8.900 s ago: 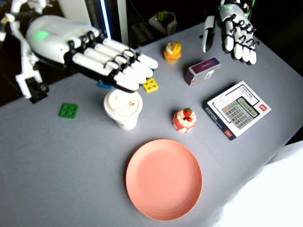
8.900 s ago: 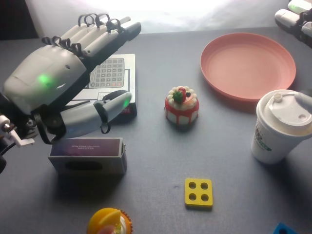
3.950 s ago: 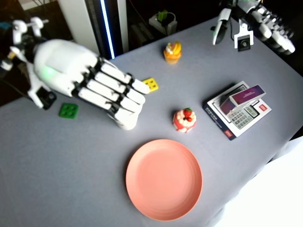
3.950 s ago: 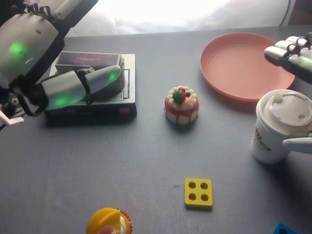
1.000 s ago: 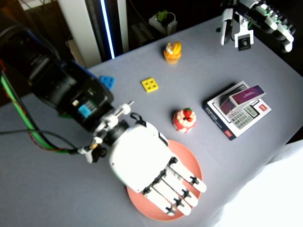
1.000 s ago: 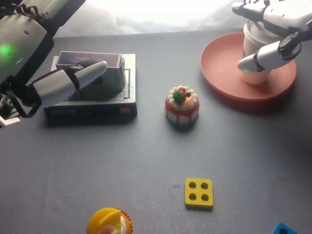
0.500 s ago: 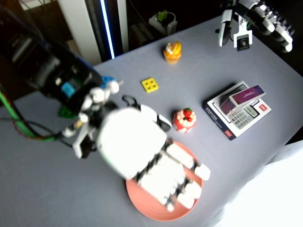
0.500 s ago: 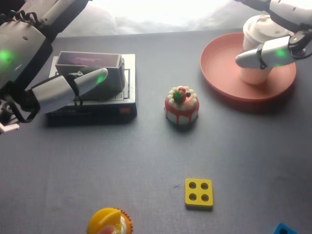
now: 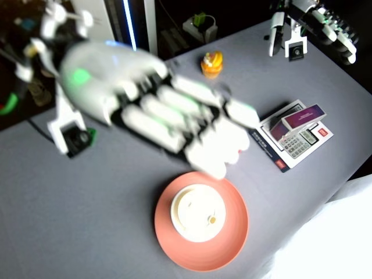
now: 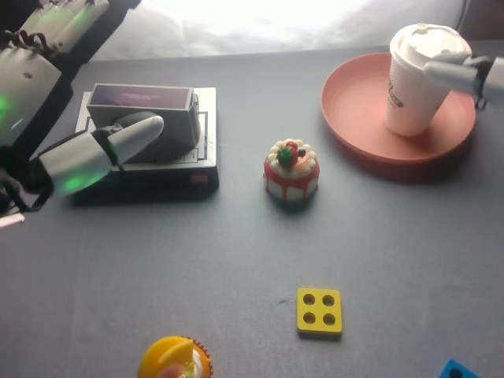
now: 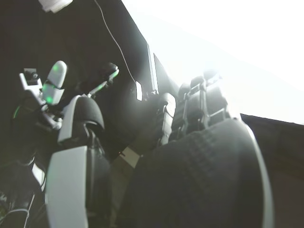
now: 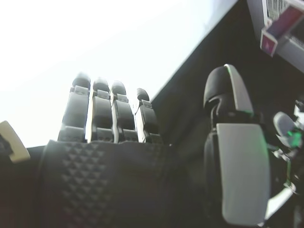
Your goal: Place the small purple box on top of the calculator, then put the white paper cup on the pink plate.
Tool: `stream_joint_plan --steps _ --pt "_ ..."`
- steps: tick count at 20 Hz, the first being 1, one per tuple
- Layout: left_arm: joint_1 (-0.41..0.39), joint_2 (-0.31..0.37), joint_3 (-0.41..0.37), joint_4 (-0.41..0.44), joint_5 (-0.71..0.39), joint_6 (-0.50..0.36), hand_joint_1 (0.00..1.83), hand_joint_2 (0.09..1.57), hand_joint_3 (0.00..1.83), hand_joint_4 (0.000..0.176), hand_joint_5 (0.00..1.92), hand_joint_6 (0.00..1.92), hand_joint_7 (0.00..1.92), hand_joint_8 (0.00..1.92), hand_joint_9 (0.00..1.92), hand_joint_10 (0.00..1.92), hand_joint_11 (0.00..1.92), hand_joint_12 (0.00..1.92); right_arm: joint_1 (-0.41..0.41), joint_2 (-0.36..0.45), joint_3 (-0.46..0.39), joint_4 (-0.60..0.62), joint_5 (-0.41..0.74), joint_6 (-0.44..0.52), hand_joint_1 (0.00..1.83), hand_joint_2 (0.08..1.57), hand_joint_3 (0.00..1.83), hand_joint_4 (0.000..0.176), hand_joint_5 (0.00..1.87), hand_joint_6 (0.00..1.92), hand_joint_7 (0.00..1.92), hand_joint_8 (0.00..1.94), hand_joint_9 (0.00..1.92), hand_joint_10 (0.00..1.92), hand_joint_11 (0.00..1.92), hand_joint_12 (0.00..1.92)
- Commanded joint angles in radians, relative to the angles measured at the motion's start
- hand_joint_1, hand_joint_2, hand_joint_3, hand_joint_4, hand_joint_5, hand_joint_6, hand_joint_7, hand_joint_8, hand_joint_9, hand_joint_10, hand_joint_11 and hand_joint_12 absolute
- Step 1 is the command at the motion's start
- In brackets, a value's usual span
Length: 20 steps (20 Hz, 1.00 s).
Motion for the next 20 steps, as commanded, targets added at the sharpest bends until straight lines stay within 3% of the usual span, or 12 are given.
stream_joint_plan --steps 1,2,5,7,9,10,12,14,15,16,17,20 --pt "-0.002 0.004 -0.006 -0.014 -0.145 -0.002 0.68 1.26 0.0 0.079 0.0 0.0 0.0 0.0 0.0 0.0 0.0 0.25 -0.008 0.016 -0.006 -0.003 0.204 0.021 0.64 1.11 0.04 0.087 0.0 0.0 0.0 0.0 0.0 0.0 0.0 0.0" --pt "0.01 0.002 -0.009 -0.026 -0.161 -0.002 0.7 1.25 0.0 0.086 0.0 0.0 0.0 0.0 0.0 0.0 0.0 0.05 -0.058 0.037 -0.03 -0.008 0.28 0.047 0.65 1.12 0.04 0.075 0.0 0.0 0.0 0.0 0.0 0.0 0.0 0.0" --pt "0.035 -0.001 -0.021 -0.046 -0.211 -0.002 0.68 1.25 0.0 0.077 0.0 0.0 0.0 0.0 0.0 0.0 0.01 0.0 -0.154 0.072 -0.078 -0.012 0.413 0.061 0.61 1.05 0.01 0.112 0.0 0.0 0.0 0.0 0.0 0.0 0.0 0.0" --pt "0.047 -0.001 -0.03 -0.051 -0.244 -0.002 0.48 1.3 0.02 0.064 0.0 0.0 0.0 0.0 0.0 0.0 0.01 0.01 -0.209 0.088 -0.103 -0.012 0.493 0.061 0.66 1.07 0.01 0.092 0.0 0.0 0.0 0.0 0.0 0.0 0.0 0.0" --pt "0.063 -0.001 -0.043 -0.057 -0.288 -0.002 0.37 1.33 0.02 0.062 0.0 0.0 0.0 0.0 0.0 0.0 0.0 0.0 -0.278 0.107 -0.132 -0.012 0.591 0.067 0.66 1.09 0.02 0.094 0.0 0.0 0.0 0.0 0.0 0.0 0.0 0.0" --pt "0.072 -0.001 -0.048 -0.062 -0.309 -0.002 0.28 1.34 0.02 0.073 0.0 0.0 0.0 0.0 0.0 0.0 0.0 0.0 -0.316 0.117 -0.145 -0.007 0.645 0.078 0.64 1.11 0.03 0.096 0.0 0.0 0.0 0.0 0.0 0.0 0.0 0.0" --pt "0.083 0.0 -0.053 -0.069 -0.326 -0.002 0.23 1.35 0.02 0.123 0.0 0.0 0.0 0.0 0.0 0.0 0.0 0.0 -0.362 0.127 -0.156 0.006 0.699 0.088 0.6 1.1 0.02 0.06 0.0 0.0 0.0 0.0 0.0 0.0 0.0 0.0" --pt "0.083 0.001 -0.056 -0.066 -0.326 -0.001 0.21 1.36 0.02 0.11 0.0 0.0 0.0 0.0 0.0 0.0 0.0 0.0 -0.434 0.145 -0.172 0.039 0.793 0.095 0.56 1.15 0.04 0.026 0.0 0.0 0.0 0.0 0.0 0.0 0.0 0.0" --pt "0.083 0.002 -0.057 -0.066 -0.327 -0.001 0.18 1.33 0.0 0.113 0.0 0.0 0.0 0.0 0.0 0.0 0.0 0.0 -0.459 0.151 -0.177 0.052 0.813 0.096 0.54 1.16 0.04 0.038 0.0 0.0 0.0 0.0 0.0 0.0 0.0 0.0" --pt "0.081 0.004 -0.057 -0.064 -0.327 -0.001 0.21 1.32 0.0 0.159 0.0 0.0 0.0 0.0 0.0 0.0 0.0 0.0 -0.466 0.162 -0.182 0.066 0.813 0.096 0.53 1.15 0.04 0.041 0.0 0.0 0.0 0.0 0.0 0.0 0.0 0.0" --pt "0.077 0.006 -0.057 -0.064 -0.327 0.0 0.29 1.29 0.0 0.171 0.0 0.0 0.0 0.0 0.0 0.0 0.0 0.0 -0.466 0.168 -0.183 0.066 0.813 0.096 0.56 1.12 0.02 0.018 0.0 0.0 0.0 0.0 0.0 0.0 0.0 0.0" --pt "0.056 0.01 -0.055 -0.055 -0.327 -0.002 0.19 1.37 0.02 0.176 0.0 0.0 0.0 0.0 0.0 0.0 0.0 0.0 -0.466 0.185 -0.186 0.069 0.814 0.096 0.55 1.14 0.03 0.015 0.0 0.0 0.0 0.0 0.0 0.0 0.0 0.0"
